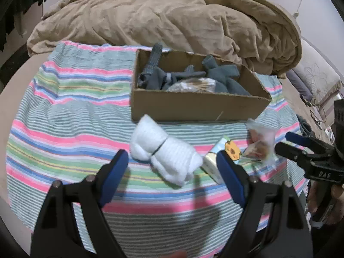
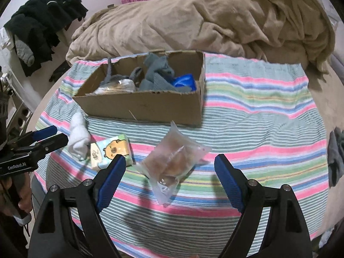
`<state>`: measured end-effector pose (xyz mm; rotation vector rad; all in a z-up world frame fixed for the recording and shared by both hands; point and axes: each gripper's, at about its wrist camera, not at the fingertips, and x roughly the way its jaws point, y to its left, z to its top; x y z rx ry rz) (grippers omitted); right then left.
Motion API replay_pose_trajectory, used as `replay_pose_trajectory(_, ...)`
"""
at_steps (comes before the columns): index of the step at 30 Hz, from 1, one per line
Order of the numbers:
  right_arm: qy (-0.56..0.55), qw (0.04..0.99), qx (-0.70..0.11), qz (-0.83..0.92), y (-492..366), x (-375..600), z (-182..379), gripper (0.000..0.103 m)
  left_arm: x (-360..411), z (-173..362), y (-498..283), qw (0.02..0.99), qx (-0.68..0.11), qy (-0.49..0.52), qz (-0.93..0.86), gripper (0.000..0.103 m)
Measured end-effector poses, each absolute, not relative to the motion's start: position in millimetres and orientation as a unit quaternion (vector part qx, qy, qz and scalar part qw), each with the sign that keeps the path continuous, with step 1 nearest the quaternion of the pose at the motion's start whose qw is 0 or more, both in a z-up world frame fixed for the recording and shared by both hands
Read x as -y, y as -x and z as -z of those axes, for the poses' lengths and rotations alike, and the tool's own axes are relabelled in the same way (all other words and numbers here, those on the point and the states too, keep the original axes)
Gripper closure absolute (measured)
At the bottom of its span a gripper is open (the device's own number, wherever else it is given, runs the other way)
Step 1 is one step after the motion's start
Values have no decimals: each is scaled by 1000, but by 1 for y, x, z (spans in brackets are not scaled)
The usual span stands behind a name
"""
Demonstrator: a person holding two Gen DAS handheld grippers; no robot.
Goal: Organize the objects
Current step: 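Grasp the white socks with the left gripper while the right gripper grasps the snack bag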
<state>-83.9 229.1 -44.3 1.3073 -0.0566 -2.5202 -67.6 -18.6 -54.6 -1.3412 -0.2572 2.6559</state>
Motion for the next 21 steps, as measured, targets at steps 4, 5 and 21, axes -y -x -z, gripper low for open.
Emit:
replay_pose_trajectory(4, -465, 150, 32, 872, 90, -231, 54, 16, 21, 61, 77, 72, 96, 450, -885, 18)
replay_pose_trajectory(5, -467, 150, 35, 871, 92, -231, 57, 16, 23, 63, 81, 70, 102, 452, -883, 18)
replay_pose_trajectory(21, -495, 158, 73, 851, 111, -224, 82, 40, 21, 100, 101, 90, 102, 461, -877, 41)
